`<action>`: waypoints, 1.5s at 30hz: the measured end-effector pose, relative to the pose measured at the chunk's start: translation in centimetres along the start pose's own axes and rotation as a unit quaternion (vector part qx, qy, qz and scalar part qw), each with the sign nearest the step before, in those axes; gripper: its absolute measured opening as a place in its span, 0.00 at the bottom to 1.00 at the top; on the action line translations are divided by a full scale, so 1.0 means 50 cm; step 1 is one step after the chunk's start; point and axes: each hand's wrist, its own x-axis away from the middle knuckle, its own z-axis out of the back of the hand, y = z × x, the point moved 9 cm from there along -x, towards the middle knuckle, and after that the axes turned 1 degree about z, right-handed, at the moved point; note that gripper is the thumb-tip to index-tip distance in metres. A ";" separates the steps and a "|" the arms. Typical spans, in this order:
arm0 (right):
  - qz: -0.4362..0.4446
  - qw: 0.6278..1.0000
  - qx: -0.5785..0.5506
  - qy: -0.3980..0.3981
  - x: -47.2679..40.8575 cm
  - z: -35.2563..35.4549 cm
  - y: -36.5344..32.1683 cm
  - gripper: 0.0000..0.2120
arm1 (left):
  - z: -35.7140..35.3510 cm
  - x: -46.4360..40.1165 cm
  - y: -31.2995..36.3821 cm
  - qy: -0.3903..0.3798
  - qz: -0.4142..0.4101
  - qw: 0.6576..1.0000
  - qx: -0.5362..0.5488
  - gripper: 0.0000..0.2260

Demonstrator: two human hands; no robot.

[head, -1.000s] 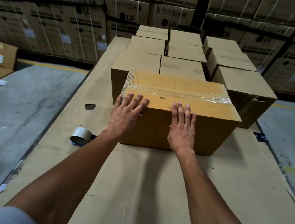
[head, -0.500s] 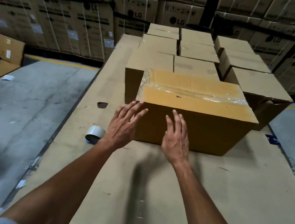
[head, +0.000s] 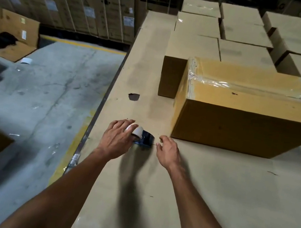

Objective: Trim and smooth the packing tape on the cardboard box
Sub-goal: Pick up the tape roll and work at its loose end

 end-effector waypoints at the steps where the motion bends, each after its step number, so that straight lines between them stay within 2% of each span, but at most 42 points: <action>1: -0.022 1.000 -0.009 -0.010 -0.009 -0.018 0.002 0.18 | -0.009 -0.003 -0.009 -0.002 -0.006 1.000 0.002 0.22; 7: -0.173 0.976 -0.127 0.020 -0.044 -0.069 0.031 0.16 | -0.064 -0.029 -0.028 -0.038 -0.034 0.999 0.017 0.27; 11: -0.218 0.963 -0.154 0.026 -0.071 -0.084 0.037 0.13 | -0.097 -0.040 -0.040 -0.057 -0.040 0.997 0.031 0.29; 15: -0.257 0.951 -0.165 0.039 -0.084 -0.091 0.041 0.09 | -0.108 -0.043 -0.049 -0.031 -0.029 0.997 0.056 0.27; 19: -0.283 0.941 -0.180 0.051 -0.085 -0.096 0.047 0.04 | -0.109 -0.044 -0.049 0.002 -0.025 0.995 0.101 0.24; 23: -0.303 0.920 -0.246 0.044 -0.082 -0.127 0.073 0.09 | -0.115 -0.044 -0.052 0.002 -0.019 0.992 0.122 0.24; 25: -0.299 0.912 -0.279 0.035 -0.094 -0.159 0.102 0.04 | -0.114 -0.043 -0.053 0.002 -0.018 0.992 0.122 0.24; 30: -0.305 0.896 -0.322 0.036 -0.099 -0.177 0.127 0.08 | -0.126 -0.042 -0.047 -0.031 -0.027 0.995 0.086 0.25; 33: -0.326 0.882 -0.336 0.048 -0.086 -0.164 0.112 0.05 | -0.134 -0.044 -0.041 -0.056 -0.021 0.994 0.086 0.26; 35: -0.330 0.884 -0.325 0.064 -0.067 -0.128 0.078 0.08 | -0.133 -0.048 -0.041 -0.066 0.003 0.993 0.100 0.26; 38: -0.330 0.890 -0.303 0.084 -0.061 -0.106 0.068 0.08 | -0.123 -0.056 -0.037 -0.052 0.037 0.988 0.141 0.21; 45: -0.336 0.891 -0.296 0.077 -0.085 -0.155 0.116 0.04 | -0.145 -0.053 -0.042 -0.025 0.069 0.967 0.246 0.17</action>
